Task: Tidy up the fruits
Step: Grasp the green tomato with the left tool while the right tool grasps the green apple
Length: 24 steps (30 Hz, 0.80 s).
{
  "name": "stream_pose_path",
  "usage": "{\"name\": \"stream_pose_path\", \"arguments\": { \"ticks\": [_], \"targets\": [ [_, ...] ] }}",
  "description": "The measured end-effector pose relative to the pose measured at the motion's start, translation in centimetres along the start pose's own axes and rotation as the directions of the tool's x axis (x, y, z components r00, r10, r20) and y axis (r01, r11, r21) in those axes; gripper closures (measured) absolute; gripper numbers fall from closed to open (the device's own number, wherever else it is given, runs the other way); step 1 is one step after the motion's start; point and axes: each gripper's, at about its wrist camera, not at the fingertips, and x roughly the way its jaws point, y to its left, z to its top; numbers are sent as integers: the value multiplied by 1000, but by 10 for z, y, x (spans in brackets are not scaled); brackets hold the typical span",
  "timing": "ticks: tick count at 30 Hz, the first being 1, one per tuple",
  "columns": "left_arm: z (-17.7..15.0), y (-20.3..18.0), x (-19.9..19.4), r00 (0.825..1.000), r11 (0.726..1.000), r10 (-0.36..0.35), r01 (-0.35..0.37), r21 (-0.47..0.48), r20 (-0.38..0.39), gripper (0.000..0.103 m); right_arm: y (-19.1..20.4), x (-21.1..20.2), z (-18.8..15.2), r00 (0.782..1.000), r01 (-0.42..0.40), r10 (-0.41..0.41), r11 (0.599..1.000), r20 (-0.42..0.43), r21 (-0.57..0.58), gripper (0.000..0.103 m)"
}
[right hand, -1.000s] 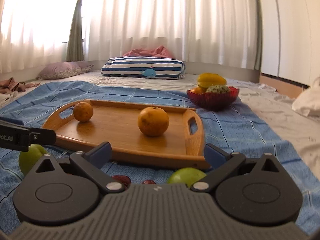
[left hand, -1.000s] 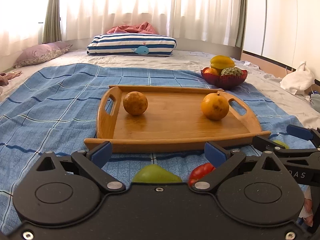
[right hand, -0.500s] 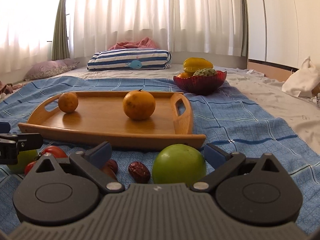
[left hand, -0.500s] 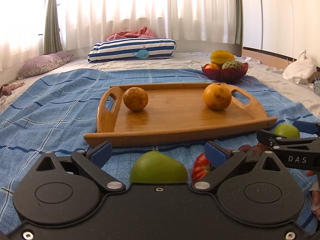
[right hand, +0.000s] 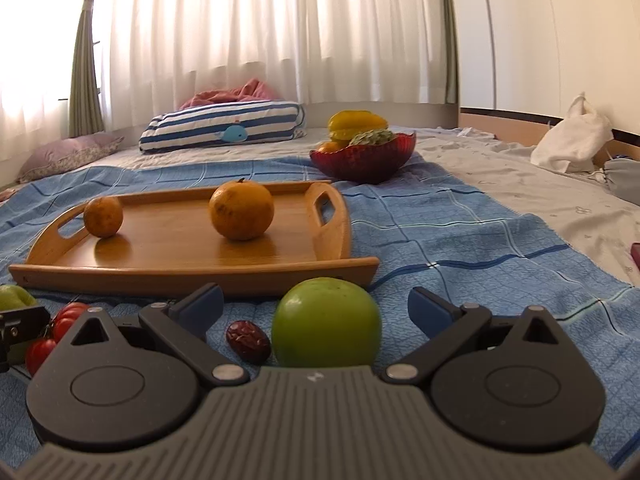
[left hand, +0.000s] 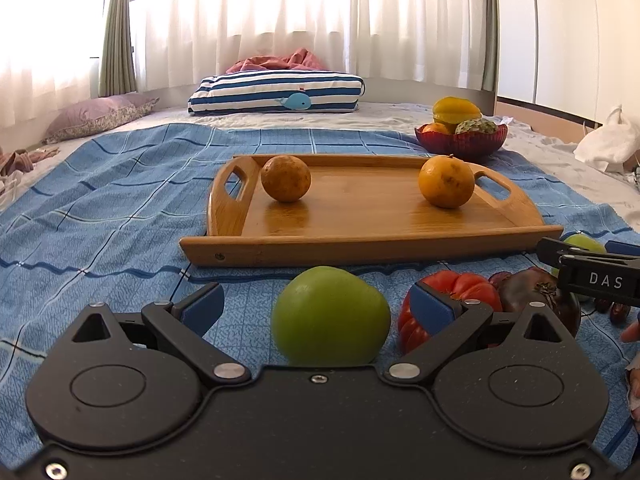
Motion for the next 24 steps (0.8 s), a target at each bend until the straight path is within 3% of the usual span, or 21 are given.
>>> {"name": "stream_pose_path", "arguments": {
  "ticks": [11,15,24],
  "targets": [
    [-6,11,-2,999,998,-36,36,-59,-6,9,1,-5,-1,998,48,-48,999,38,2,3],
    [-7,14,-2,999,996,-44,42,-83,-25,23,1,-4,-2,998,61,-61,998,26,8,10],
    [-9,13,-6,997,994,-68,65,-84,-30,32,-2,-3,-4,997,75,-76,997,17,31,29]
  ]
}}
